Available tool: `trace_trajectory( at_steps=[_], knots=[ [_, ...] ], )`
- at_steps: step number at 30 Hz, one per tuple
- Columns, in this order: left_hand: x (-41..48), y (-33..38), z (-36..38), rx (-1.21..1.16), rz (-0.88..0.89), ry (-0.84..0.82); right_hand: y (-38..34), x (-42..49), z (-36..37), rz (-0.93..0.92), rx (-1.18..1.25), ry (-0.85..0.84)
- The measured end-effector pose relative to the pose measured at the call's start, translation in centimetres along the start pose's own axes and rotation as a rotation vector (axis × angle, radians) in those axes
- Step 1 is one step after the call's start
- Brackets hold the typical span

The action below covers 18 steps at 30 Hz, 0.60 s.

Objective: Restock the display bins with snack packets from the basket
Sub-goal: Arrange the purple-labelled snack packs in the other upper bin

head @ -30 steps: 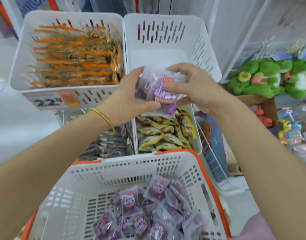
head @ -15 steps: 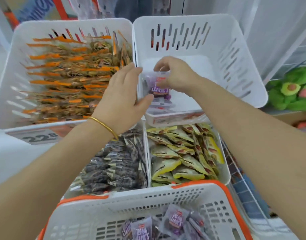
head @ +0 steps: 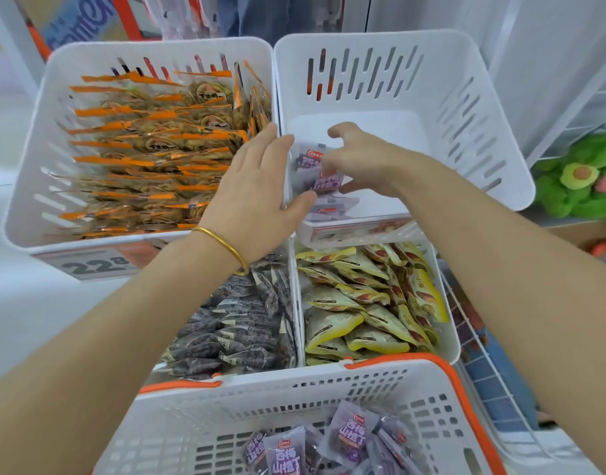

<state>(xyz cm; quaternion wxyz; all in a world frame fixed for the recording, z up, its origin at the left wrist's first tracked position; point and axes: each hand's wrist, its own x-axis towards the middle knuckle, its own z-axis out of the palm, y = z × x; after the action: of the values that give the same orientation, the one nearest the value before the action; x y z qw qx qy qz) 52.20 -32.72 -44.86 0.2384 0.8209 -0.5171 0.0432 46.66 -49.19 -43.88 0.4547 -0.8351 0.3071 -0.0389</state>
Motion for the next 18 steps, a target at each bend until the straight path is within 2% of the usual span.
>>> trace_trajectory(
  at_steps=[7,13,18],
  knots=[
    [0.0,0.0,-0.1,-0.021,-0.009,-0.005,0.3,-0.3,0.6,-0.056,-0.077,0.063],
    [0.1,-0.1,-0.2,-0.012,-0.006,-0.010,0.6,-1.0,-0.1,-0.015,-0.149,-0.066],
    [0.2,-0.1,-0.4,0.014,-0.010,-0.017,0.8,-1.5,-0.4,-0.035,-0.168,-0.025]
  ],
)
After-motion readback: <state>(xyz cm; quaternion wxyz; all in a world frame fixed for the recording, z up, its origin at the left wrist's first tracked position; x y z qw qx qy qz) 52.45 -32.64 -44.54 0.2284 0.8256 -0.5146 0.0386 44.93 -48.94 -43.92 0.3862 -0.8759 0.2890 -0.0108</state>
